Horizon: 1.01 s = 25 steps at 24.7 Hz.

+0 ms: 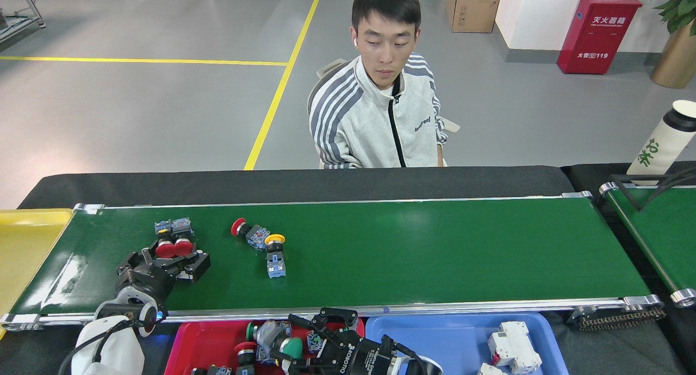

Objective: Pick switch part from conveyor to tray

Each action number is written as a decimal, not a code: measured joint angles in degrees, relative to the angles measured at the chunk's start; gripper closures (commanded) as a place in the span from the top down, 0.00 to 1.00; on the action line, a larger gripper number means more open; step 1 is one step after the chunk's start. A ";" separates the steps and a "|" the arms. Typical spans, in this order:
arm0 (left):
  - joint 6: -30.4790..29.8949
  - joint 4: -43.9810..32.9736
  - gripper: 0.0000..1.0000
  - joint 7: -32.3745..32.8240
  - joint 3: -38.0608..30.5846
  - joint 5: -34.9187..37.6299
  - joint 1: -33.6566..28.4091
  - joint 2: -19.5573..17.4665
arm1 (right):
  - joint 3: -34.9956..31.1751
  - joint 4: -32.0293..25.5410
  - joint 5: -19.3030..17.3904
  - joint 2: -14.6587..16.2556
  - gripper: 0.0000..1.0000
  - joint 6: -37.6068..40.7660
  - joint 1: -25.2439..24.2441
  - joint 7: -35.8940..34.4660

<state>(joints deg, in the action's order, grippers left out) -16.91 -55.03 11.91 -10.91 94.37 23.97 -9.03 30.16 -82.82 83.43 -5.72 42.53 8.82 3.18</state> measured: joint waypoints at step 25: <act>-27.70 -45.35 0.10 -1.09 0.32 -19.42 -36.52 -5.48 | -46.70 -8.41 -4.42 1.59 1.00 -29.33 -13.13 -4.00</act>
<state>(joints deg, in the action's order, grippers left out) -44.61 -100.38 10.82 -10.59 74.95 -12.55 -14.51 -16.55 -91.22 79.01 -4.13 13.20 -4.31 -0.83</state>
